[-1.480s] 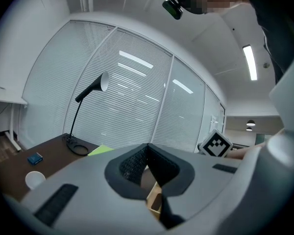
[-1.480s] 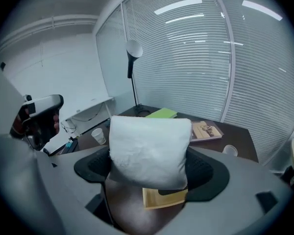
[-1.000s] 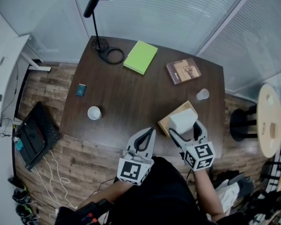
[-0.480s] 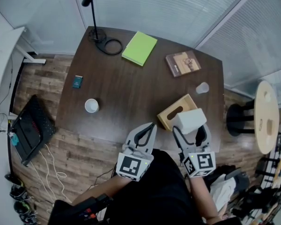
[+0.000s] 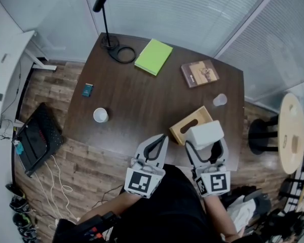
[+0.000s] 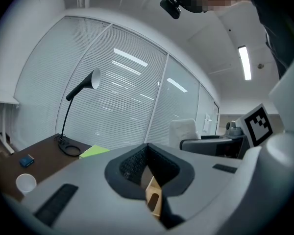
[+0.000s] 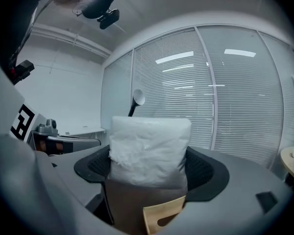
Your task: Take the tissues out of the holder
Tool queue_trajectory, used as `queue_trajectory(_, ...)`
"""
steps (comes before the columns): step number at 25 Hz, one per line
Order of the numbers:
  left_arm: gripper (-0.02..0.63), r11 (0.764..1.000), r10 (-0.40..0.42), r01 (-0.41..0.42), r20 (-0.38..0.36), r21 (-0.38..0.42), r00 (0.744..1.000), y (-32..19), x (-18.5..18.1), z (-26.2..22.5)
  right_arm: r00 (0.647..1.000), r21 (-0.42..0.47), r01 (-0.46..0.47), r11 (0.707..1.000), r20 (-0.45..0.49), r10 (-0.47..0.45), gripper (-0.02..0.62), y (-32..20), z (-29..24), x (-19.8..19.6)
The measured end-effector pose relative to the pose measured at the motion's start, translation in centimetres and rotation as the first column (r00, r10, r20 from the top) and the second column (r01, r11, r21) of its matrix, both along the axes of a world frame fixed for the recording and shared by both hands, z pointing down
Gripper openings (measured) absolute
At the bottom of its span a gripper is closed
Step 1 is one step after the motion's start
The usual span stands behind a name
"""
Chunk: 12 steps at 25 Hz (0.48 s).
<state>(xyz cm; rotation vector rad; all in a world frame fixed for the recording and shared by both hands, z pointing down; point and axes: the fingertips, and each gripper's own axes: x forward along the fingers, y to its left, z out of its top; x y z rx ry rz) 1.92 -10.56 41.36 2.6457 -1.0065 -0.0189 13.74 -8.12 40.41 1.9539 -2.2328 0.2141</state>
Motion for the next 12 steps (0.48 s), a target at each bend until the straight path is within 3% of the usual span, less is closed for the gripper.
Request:
queue_trajectory(6, 0.0, 1.0, -0.011, 0.011, 0.026, 0.014, 1.0, 0.4, 2.2, -0.3, 0.998, 0.034, 0.042, 0.999, 0.044, -0.043, 0.462, -0.1, -0.5, 2.1)
queue_trajectory(12, 0.0, 0.998, -0.047, 0.046, 0.027, 0.038, 0.999, 0.4, 4.5, -1.0, 0.997, 0.047, 0.073, 0.996, 0.024, -0.075, 0.462, 0.0, -1.3, 3.8)
